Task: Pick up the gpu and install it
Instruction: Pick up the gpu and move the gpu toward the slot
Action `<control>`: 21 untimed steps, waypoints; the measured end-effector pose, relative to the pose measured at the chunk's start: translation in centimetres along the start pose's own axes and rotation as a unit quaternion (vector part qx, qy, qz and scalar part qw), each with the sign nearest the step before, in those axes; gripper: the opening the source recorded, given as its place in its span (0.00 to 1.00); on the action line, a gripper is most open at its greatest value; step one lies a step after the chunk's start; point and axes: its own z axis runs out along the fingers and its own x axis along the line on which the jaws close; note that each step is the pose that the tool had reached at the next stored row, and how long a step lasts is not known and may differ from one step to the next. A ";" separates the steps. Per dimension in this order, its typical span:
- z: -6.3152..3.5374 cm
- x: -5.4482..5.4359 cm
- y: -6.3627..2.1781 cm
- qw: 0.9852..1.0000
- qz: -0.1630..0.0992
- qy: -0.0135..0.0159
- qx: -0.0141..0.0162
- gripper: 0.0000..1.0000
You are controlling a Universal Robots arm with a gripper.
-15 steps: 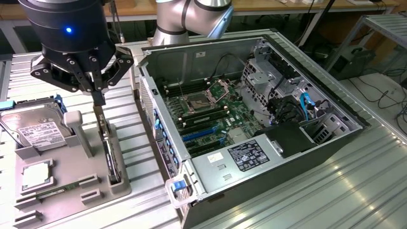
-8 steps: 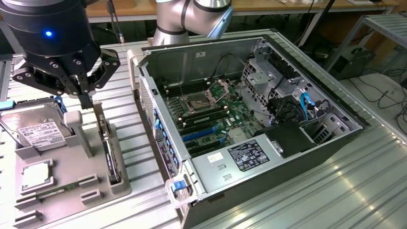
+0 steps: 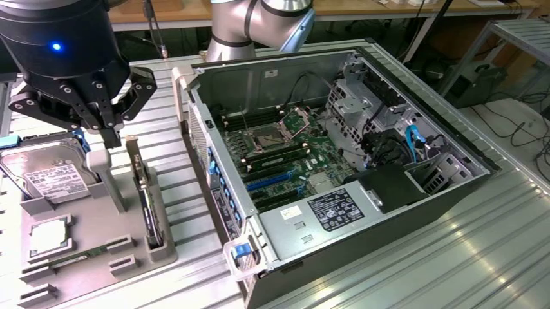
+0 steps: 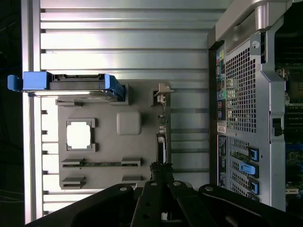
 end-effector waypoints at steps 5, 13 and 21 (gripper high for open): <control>0.00 0.0 0.00 1.000 0.000 0.000 0.000 0.11; -0.01 0.0 -0.01 1.000 0.000 0.000 0.000 0.24; -0.01 0.0 -0.13 1.000 0.000 0.000 0.001 0.60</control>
